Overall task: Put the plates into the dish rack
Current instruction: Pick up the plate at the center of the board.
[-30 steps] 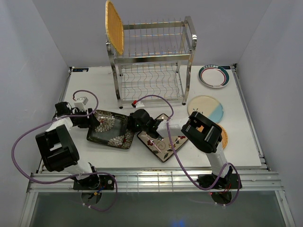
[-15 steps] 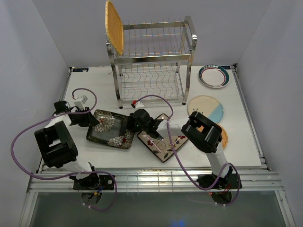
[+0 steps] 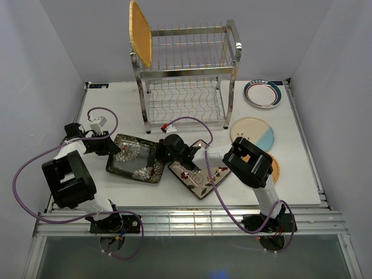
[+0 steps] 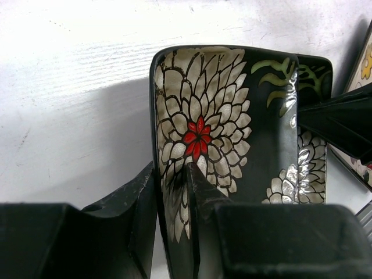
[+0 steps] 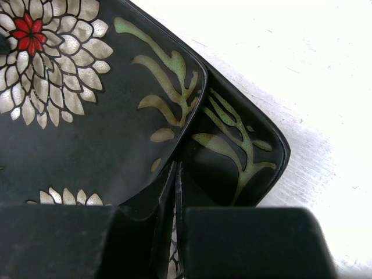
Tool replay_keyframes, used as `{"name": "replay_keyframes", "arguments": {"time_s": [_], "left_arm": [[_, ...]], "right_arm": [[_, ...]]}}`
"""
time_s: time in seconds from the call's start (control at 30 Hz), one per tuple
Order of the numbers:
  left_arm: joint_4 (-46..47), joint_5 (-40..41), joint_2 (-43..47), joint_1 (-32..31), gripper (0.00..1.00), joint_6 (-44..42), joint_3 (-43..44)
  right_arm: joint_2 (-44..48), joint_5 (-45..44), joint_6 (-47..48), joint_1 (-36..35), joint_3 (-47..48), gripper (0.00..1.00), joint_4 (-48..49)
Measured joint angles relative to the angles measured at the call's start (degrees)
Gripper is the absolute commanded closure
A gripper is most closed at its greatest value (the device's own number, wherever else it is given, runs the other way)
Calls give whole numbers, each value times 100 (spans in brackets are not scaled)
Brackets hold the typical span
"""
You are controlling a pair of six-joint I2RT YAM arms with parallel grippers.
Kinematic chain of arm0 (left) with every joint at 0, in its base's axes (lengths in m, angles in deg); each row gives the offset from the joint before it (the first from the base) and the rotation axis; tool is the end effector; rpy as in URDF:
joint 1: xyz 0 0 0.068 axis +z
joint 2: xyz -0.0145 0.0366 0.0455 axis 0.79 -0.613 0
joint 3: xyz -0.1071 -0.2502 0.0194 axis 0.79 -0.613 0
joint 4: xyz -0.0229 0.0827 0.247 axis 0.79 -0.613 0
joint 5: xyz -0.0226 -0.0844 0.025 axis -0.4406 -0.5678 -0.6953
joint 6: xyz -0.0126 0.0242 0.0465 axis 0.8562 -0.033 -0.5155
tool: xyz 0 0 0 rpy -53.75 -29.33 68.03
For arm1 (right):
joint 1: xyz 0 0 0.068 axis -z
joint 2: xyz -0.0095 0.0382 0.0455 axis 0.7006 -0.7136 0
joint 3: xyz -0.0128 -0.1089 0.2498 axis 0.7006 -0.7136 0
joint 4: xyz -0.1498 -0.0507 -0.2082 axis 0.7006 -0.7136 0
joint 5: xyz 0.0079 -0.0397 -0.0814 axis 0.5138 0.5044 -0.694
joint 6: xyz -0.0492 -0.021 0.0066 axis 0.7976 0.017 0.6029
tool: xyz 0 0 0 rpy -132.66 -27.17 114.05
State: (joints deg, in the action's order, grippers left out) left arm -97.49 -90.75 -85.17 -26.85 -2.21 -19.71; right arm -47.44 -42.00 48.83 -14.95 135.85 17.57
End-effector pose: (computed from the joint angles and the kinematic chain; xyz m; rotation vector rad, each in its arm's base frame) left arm 0.2633 0.0961 0.1731 0.1180 2.3843 -0.7581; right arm 0.2320 0.3820 0.1461 -0.3443 2.1412 0.8489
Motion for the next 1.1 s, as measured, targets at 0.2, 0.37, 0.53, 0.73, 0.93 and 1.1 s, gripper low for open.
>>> {"name": "replay_keyframes", "arguments": {"time_s": [0.2, 0.37, 0.53, 0.73, 0.93, 1.1], "left_arm": [[-186, 2, 295, -2, 100, 4, 35], [-328, 7, 481, -7, 100, 52, 127], [-450, 33, 730, -7, 100, 138, 293], [-623, -37, 946, -7, 100, 195, 636], [-780, -350, 1067, -7, 100, 245, 767], [-776, -378, 973, -11, 100, 243, 769]], "right_arm": [[0, 9, 0, 0, -46, 92, 103], [111, 9, 2, 0, -208, 92, 195], [254, 0, 4, 0, -385, 92, 225], [297, 4, 11, 4, -415, 92, 238], [308, 20, 37, 7, -426, 92, 264], [308, 94, 44, 15, -428, 92, 269]]}}
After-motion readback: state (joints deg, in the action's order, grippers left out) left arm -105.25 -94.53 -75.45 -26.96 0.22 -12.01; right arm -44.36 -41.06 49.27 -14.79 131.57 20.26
